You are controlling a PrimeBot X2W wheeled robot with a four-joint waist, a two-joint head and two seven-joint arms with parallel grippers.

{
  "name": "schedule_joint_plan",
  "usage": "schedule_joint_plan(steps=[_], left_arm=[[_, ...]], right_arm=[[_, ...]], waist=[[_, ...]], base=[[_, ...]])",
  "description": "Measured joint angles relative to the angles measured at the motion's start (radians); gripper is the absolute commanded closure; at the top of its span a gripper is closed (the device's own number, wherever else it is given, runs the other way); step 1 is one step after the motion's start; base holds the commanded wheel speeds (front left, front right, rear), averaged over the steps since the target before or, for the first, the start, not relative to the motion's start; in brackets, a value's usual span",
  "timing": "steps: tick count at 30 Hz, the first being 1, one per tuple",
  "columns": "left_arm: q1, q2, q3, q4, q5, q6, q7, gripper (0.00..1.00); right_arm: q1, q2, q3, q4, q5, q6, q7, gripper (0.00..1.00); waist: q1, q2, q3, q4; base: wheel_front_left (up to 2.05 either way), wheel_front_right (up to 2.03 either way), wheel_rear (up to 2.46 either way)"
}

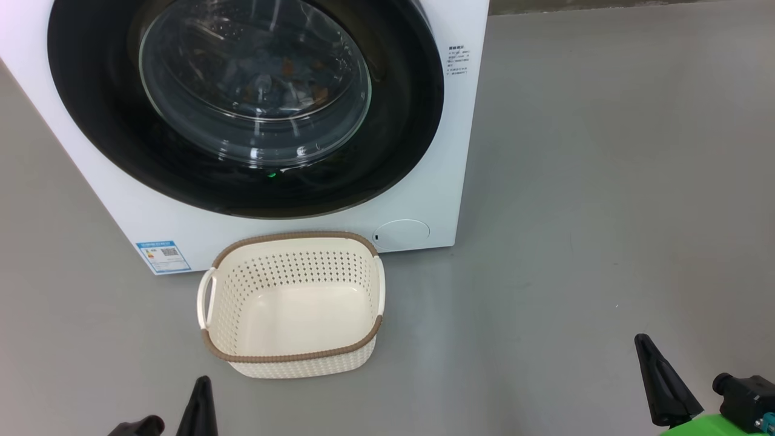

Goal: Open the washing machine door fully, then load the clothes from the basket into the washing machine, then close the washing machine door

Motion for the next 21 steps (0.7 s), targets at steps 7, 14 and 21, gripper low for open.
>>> schedule_joint_plan(steps=[7, 14, 21], left_arm=[[-0.002, 0.000, 0.011, 0.004, -0.076, -0.016, 0.017, 1.00], [-0.008, 0.000, 0.021, 0.007, -0.149, -0.021, 0.038, 1.00], [-0.013, 0.001, 0.033, 0.009, -0.226, -0.031, 0.059, 1.00]], right_arm=[[-0.001, 0.006, -0.002, 0.005, 0.082, 0.000, 0.018, 1.00], [-0.004, 0.011, -0.006, 0.011, 0.157, 0.000, 0.037, 1.00], [-0.005, 0.016, -0.009, 0.016, 0.237, 0.000, 0.055, 1.00]], waist=[[0.0000, 0.0000, -0.001, 0.001], [-0.0001, 0.0000, -0.002, 0.002], [-0.0001, 0.0000, -0.003, 0.003]], base=[[0.00, 0.00, 0.00], [0.00, 0.00, 0.00], [0.00, 0.00, 0.00]])
